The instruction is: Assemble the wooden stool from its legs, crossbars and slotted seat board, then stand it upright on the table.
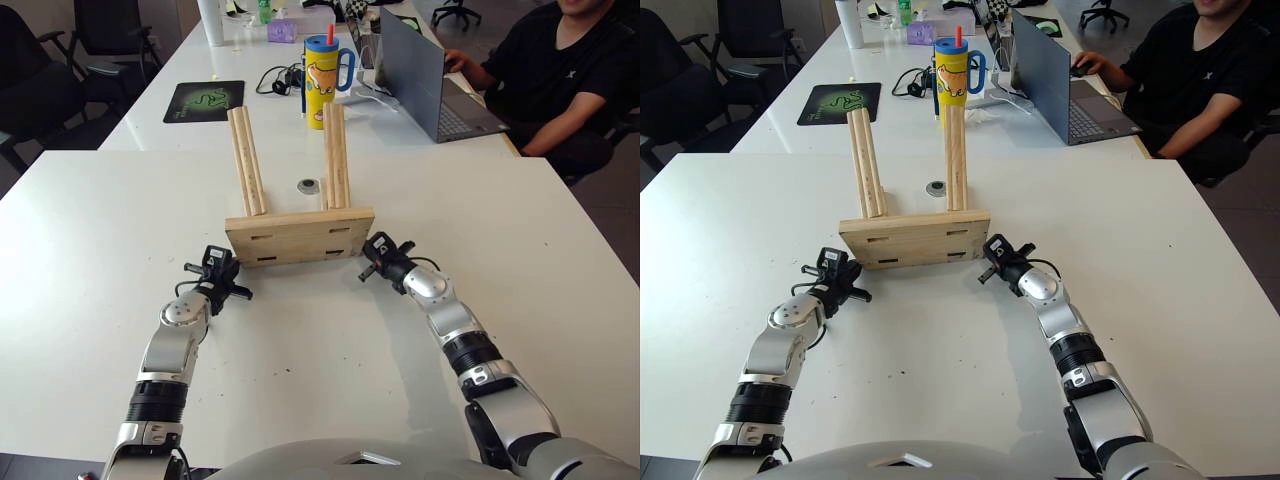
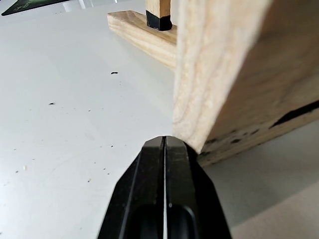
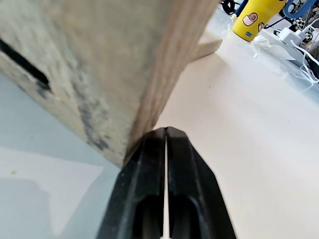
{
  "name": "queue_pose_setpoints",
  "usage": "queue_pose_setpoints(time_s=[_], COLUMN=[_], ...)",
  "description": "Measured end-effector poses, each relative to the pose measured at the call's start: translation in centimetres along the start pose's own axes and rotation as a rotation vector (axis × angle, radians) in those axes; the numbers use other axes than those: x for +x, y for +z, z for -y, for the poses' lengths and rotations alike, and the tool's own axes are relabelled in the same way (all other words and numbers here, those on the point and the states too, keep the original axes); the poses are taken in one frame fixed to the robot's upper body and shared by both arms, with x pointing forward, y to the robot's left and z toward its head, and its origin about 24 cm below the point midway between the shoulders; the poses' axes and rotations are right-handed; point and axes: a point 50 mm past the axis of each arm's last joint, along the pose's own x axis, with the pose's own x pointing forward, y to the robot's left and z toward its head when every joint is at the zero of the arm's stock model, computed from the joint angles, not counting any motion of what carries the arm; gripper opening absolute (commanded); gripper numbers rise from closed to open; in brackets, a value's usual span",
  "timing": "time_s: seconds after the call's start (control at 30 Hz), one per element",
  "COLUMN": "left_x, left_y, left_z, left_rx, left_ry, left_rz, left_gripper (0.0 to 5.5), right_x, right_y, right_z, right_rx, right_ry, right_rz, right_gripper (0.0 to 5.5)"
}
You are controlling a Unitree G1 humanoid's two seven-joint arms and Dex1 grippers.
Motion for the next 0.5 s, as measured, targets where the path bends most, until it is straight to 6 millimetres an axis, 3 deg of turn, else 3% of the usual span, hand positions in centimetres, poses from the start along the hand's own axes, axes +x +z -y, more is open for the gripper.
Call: queue_pose_setpoints(time_s=[0.2, 0.4, 0.5], left_x=[-0.3, -1.3, -1.7], left_y=[1.3, 5.8, 7.8], left_z=[0.1, 0.2, -0.2], left_rx=[0.016, 0.036, 0.027], left_ry=[-0.007, -0.01, 0.006], left_rz=[0.032, 0.137, 0.179], left_gripper=[0.0, 0.0, 0.0], right_x=[-0.7, -2.6, -3.2], right_y=[2.3, 8.9, 10.8], right_z=[0.9, 3.6, 4.3], right_rx=[0.01, -0.004, -0.004], right_ry=[-0.048, -0.147, -0.164], right_rz=[0.117, 0.371, 0.43], right_gripper=[0.03, 0.03, 0.03])
